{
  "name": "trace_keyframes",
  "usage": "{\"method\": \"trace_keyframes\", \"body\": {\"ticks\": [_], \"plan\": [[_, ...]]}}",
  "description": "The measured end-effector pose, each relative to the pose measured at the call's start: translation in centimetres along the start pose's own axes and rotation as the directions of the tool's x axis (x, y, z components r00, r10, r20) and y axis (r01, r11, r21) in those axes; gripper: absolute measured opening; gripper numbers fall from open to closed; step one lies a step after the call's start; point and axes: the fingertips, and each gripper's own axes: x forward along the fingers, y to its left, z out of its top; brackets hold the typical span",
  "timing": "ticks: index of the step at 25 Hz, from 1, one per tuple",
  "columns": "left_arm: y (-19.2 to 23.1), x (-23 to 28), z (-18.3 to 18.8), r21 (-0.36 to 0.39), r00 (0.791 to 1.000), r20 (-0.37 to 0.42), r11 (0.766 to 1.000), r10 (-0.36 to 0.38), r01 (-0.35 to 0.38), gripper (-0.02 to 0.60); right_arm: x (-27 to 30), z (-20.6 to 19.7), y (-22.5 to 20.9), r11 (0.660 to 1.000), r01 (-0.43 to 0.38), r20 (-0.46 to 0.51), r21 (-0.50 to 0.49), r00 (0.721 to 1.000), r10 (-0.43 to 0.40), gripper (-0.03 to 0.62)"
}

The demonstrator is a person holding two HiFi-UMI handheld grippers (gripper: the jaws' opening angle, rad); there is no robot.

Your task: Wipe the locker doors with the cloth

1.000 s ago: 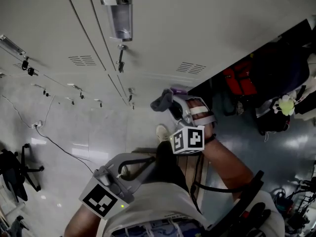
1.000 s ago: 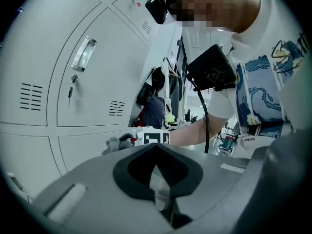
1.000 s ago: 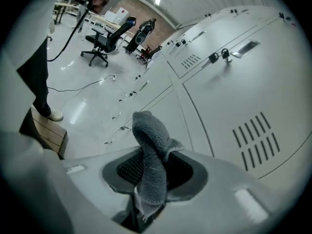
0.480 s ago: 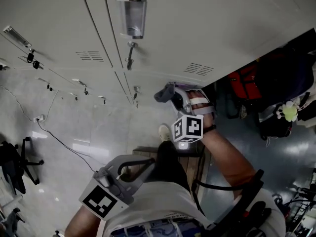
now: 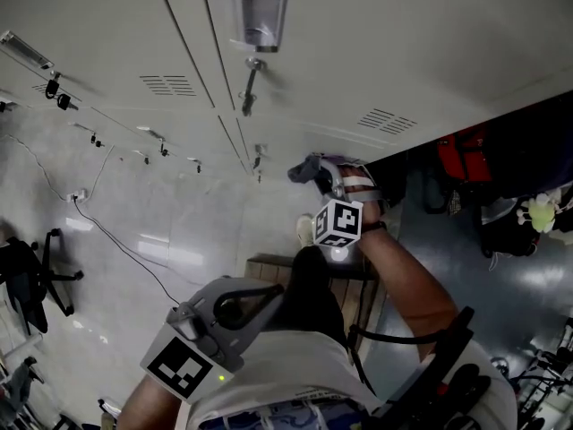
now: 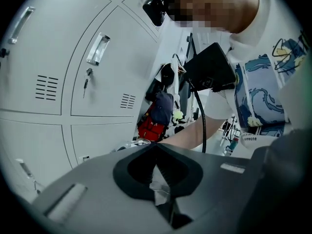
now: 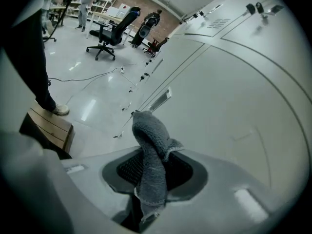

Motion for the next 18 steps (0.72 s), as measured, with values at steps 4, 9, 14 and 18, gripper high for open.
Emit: {"method": "trace_keyframes", "body": {"ticks": [4, 9, 14, 18], "plan": [[0.7, 0.0, -0.4, -0.018, 1.000, -0.011, 1.000, 0.020, -0.020, 0.002, 2.3, -0.6, 1.9, 0.999, -0.036, -0.011, 0.008, 0.999, 0.036, 0.112], [1.3, 0.1, -0.9, -0.046, 0.999, -0.020, 0.998, 0.040, -0.041, 0.002, 4.9, -1.8, 4.2, 0.997, -0.070, -0.046, 0.015, 0.996, 0.071, 0.112], [1.9, 0.2, -1.5, -0.072, 0.998, -0.027, 0.996, 0.057, -0.058, 0.002, 7.7, -3.0, 6.7, 0.993, -0.110, -0.080, 0.034, 0.991, 0.112, 0.112], [2.4, 0.3, -2.1, -0.087, 0.997, -0.034, 0.994, 0.064, -0.067, 0.002, 9.7, -3.9, 8.5, 0.987, -0.147, -0.097, 0.061, 0.984, 0.152, 0.112]]}}
